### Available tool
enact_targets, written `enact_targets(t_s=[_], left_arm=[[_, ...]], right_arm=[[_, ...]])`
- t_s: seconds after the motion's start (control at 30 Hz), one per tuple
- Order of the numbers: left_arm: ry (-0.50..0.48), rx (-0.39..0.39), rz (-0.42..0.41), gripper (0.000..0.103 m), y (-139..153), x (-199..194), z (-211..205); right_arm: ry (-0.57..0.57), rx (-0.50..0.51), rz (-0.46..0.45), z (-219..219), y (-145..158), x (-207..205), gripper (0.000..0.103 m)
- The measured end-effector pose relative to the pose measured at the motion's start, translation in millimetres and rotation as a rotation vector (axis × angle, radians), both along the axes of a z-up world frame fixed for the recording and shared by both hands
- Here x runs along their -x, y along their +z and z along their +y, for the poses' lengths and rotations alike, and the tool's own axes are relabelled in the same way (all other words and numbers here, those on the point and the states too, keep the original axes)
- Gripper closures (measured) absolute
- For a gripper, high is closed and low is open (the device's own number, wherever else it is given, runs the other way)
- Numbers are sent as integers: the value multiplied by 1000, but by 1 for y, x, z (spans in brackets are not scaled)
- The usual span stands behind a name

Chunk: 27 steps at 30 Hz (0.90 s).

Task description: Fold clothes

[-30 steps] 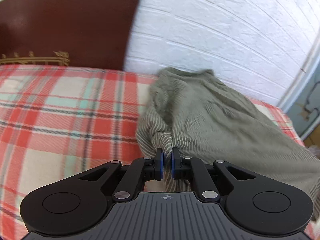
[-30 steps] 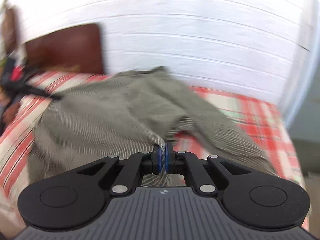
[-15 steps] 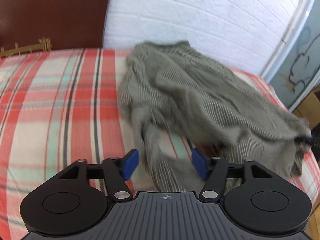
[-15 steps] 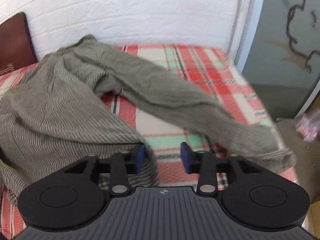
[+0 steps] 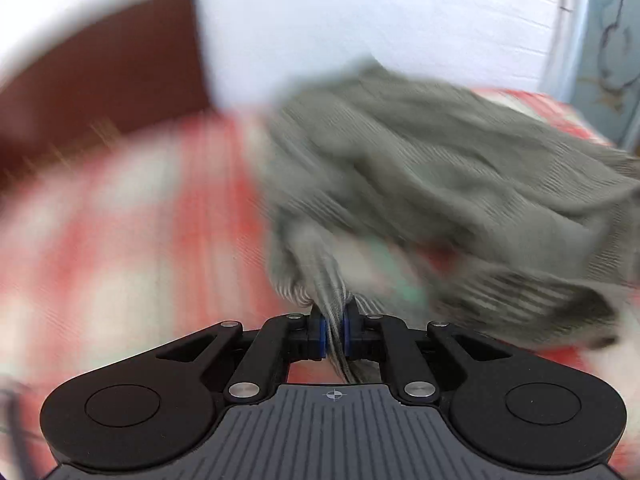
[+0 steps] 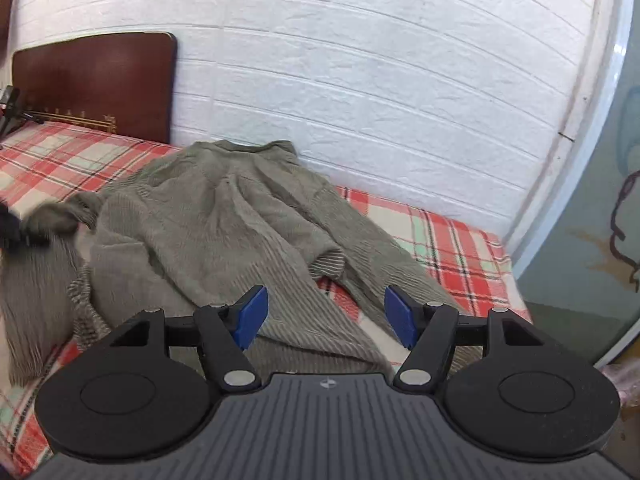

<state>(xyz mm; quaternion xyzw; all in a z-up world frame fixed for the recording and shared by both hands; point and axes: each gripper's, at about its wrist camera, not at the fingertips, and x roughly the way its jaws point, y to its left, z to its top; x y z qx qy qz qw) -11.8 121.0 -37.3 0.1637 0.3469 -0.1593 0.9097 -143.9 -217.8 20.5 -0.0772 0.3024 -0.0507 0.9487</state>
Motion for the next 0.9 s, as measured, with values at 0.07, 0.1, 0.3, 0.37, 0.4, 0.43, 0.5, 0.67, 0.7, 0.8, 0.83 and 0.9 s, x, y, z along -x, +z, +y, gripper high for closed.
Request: enact_targets(t_s=[0.07, 0.1, 0.3, 0.37, 0.4, 0.43, 0.5, 0.67, 0.7, 0.8, 0.83, 0.9], left_arm=[[65, -78, -159, 99, 34, 2, 9], [80, -84, -202, 99, 48, 3, 12], [-99, 65, 5, 63, 23, 4, -17], [-146, 72, 197, 51, -19, 2, -35], [-166, 69, 280, 52, -38, 3, -41], [-180, 63, 323, 52, -50, 9, -46], [-188, 60, 317, 50, -55, 24, -45], [-79, 221, 250, 30, -17, 31, 3], [-45, 248, 226, 29, -9, 30, 16], [114, 276, 182, 25, -5, 17, 51], [154, 284, 200, 25, -11, 10, 62], [234, 301, 235, 25, -22, -2, 83]], right_arm=[[18, -45, 5, 0, 0, -2, 34], [27, -70, 7, 1, -1, -5, 34], [129, -143, 54, 25, -9, -15, 34], [165, -164, 71, 34, -11, -19, 34], [183, -174, 79, 38, -13, -20, 34], [201, -184, 88, 43, -14, -22, 34], [236, -205, 105, 51, -17, -26, 34], [304, -289, 122, 68, -18, -41, 34], [320, -315, 126, 72, -18, -46, 34], [367, -373, 140, 87, -19, -58, 34], [385, -375, 142, 94, -19, -59, 34], [421, -376, 146, 107, -18, -62, 34]])
